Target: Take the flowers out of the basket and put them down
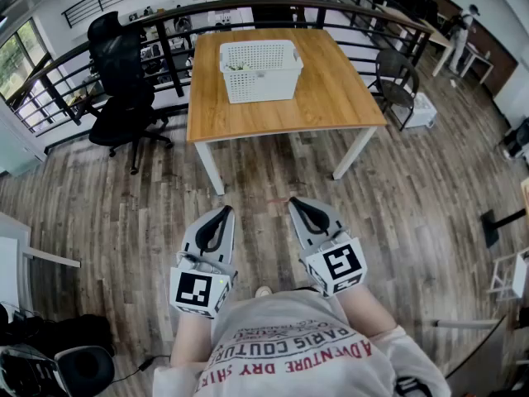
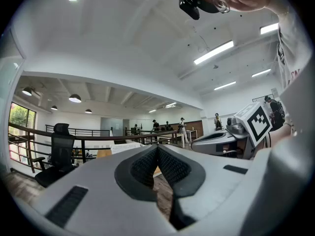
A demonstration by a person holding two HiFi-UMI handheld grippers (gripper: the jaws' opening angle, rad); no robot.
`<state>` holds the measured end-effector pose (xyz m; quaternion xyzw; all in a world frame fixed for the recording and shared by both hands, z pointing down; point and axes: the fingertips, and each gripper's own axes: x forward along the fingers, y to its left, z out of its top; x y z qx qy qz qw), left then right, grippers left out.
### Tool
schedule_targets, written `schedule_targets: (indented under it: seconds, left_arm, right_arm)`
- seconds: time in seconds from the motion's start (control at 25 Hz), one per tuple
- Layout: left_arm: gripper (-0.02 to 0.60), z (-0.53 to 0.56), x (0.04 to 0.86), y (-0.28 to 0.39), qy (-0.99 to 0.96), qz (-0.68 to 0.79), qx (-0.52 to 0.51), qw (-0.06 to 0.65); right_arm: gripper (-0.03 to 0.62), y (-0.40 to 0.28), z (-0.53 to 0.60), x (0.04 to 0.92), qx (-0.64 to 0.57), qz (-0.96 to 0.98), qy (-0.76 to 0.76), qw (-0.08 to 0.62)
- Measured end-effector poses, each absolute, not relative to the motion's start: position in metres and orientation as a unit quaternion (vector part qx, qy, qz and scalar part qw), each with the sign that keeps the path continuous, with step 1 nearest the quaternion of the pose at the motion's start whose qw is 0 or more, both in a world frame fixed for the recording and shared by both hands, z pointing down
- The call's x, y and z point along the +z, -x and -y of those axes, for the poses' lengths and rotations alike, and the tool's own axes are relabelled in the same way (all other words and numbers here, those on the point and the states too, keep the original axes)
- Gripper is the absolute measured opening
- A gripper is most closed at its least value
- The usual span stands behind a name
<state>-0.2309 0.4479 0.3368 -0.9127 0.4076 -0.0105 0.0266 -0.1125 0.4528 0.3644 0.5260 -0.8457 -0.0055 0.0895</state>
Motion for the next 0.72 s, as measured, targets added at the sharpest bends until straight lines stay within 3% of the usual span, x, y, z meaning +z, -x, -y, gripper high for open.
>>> schedule_targets:
  seconds: [0.72]
  left_arm:
    - [0.026, -0.419, 0.349, 0.242, 0.910, -0.415, 0.002, -0.003]
  right_arm:
    - [0.029, 0.117, -0.428, 0.372, 0.015, 0.841, -0.536, 0.078]
